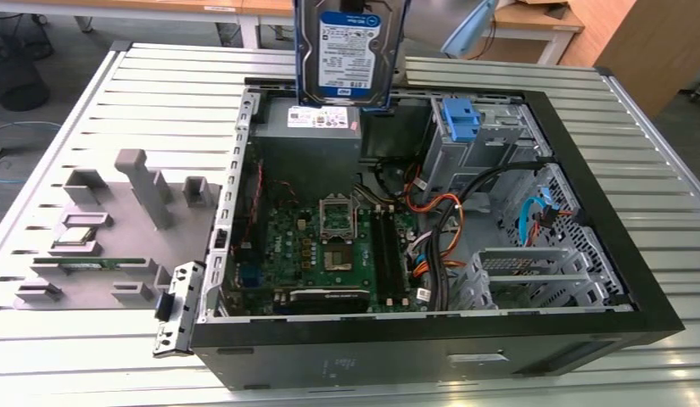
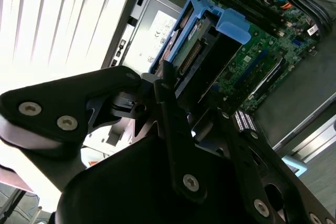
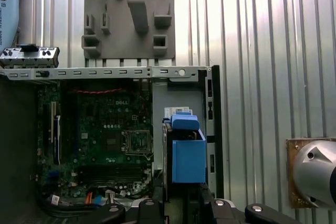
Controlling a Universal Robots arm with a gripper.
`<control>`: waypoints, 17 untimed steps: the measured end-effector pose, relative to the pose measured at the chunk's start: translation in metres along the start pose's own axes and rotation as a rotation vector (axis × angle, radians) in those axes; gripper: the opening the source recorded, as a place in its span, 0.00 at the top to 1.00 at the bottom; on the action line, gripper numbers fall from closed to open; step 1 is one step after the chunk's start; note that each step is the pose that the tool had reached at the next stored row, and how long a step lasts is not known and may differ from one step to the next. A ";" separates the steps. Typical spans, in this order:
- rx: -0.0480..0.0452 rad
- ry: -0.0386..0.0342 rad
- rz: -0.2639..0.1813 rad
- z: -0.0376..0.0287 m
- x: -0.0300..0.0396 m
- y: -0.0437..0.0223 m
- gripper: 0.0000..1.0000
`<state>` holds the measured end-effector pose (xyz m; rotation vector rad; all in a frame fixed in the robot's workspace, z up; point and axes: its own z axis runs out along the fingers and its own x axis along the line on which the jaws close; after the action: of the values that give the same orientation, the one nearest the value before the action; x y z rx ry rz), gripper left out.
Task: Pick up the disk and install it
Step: 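Pick up the disk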
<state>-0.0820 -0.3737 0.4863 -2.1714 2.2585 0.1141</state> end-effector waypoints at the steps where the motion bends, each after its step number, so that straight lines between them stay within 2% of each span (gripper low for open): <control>1: 0.0000 -0.0001 0.000 0.0000 -0.0001 -0.0015 0.65; 17: 0.0000 -0.0001 0.000 -0.0012 -0.0011 -0.0266 0.65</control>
<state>-0.0554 -0.3737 0.4862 -2.1714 2.2585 0.1142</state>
